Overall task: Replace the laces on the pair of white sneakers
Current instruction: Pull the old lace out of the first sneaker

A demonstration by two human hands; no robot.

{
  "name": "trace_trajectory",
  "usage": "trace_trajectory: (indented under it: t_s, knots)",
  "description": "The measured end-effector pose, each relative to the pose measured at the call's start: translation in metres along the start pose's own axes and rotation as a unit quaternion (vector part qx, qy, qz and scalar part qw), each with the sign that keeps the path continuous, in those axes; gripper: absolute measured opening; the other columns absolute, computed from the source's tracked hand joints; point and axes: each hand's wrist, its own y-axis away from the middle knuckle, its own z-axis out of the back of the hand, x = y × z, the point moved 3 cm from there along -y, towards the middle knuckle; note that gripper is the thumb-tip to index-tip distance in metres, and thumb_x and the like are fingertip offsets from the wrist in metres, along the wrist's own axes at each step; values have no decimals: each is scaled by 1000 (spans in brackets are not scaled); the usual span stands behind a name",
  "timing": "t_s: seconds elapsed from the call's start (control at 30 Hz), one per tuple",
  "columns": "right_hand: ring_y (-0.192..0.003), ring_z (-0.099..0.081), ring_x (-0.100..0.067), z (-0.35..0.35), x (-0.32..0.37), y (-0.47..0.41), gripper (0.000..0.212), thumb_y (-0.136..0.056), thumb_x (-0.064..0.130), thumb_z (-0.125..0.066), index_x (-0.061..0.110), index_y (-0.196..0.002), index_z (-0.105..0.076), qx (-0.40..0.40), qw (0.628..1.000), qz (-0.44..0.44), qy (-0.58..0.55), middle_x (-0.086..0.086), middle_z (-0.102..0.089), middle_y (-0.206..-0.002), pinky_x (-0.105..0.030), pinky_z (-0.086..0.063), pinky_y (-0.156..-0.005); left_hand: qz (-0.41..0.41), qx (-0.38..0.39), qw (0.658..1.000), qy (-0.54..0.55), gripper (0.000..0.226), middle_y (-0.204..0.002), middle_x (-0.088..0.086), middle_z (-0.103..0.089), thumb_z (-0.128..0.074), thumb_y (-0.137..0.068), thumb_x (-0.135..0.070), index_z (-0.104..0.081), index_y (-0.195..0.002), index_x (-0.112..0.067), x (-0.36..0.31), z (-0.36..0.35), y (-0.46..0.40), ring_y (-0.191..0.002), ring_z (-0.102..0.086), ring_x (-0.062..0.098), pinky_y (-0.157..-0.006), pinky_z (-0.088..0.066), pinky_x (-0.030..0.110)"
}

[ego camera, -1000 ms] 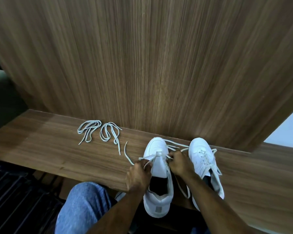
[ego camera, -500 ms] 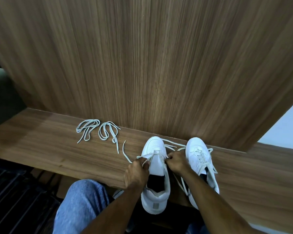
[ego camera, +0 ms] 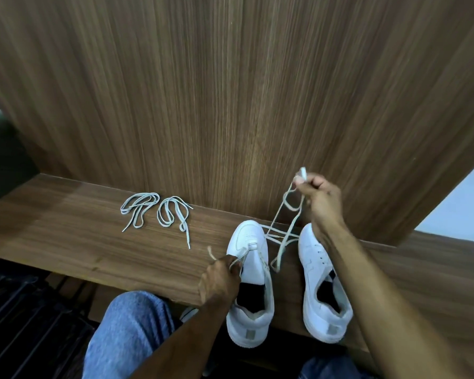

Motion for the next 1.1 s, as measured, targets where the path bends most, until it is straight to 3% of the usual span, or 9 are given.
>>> trace_trajectory:
  t_s: [0.07, 0.13, 0.23, 0.3, 0.4, 0.6, 0.8, 0.93, 1.1]
  knots:
    - [-92, -66, -12, -2, 9, 0, 15, -92, 5, -59, 14, -83, -66, 27, 999, 10, -40, -3, -70, -99, -25, -52, -84, 1, -6, 1000, -1, 25, -102, 8, -70, -47, -95, -44, -65, -105, -30, 3, 0, 2, -99, -64, 32, -77, -47, 34]
    - [-76, -68, -17, -10, -6, 9, 15, -98, 10, -52, 13, -88, -62, 70, 995, -29, -56, -4, -71, -88, -30, -57, -67, -1, -8, 1000, -4, 25, -102, 7, -70, -47, -94, -44, -64, -105, -31, 3, -1, 0, -98, -64, 32, -78, -47, 35]
    - [-58, -55, -13, -16, -51, 20, 17, -97, 20, -56, 17, -82, -63, 69, 991, -30, 114, 4, -59, -67, -30, -46, -58, -3, -4, 1000, -7, 24, -102, 6, -70, -47, -94, -44, -64, -105, -31, 3, -3, -1, -98, -64, 32, -78, -48, 35]
    - [-71, -58, -16, -17, -84, 25, 20, -95, 18, -56, 27, -81, -66, 96, 953, -5, 288, 7, -61, -70, -31, -44, -68, -5, -6, 1000, -7, 23, -103, 6, -70, -47, -94, -43, -64, -105, -31, 2, -1, -1, -98, -64, 31, -77, -46, 34]
    - [-111, -61, -31, -13, -120, 42, 27, -93, 28, -53, 28, -115, -68, 153, 839, -43, 520, -5, -68, -118, -38, -49, -90, -9, -4, 1000, -1, 24, -103, 6, -70, -48, -94, -44, -64, -106, -30, 4, -1, -1, -99, -64, 31, -77, -47, 34]
    - [-107, -61, -31, -9, -117, 43, 19, -93, 33, -51, 22, -90, -66, 205, 767, -90, 602, -6, -68, -112, -34, -47, -84, -5, -10, 1000, 3, 25, -100, 5, -70, -48, -92, -46, -64, -105, -32, 6, -4, -3, -96, -65, 31, -77, -50, 35]
    - [-85, -63, -15, -11, -85, 24, 31, -91, 30, -58, 30, -60, -59, 154, 883, -56, 441, 13, -67, -81, -32, -49, -79, -9, -14, 1000, 5, 26, -98, 5, -70, -47, -91, -51, -63, -103, -34, 11, -7, -6, -95, -65, 31, -78, -52, 37]
    - [-48, -46, -7, -2, -40, 14, 30, -97, 24, -56, 20, -68, -63, 39, 978, -42, 200, 9, -53, -55, -23, -38, -49, -13, -16, 1000, -20, 27, -102, 7, -69, -46, -92, -49, -63, -106, -33, 7, -10, -4, -100, -64, 33, -79, -50, 37]
    - [-71, -60, -18, 2, 30, 5, 28, -97, 13, -52, 17, -72, -65, 31, 999, -11, -29, -2, -64, -77, -33, -49, -67, -18, -24, 999, -13, 25, -102, 7, -70, -48, -91, -48, -64, -105, -34, 5, -9, -4, -100, -64, 33, -79, -49, 37]
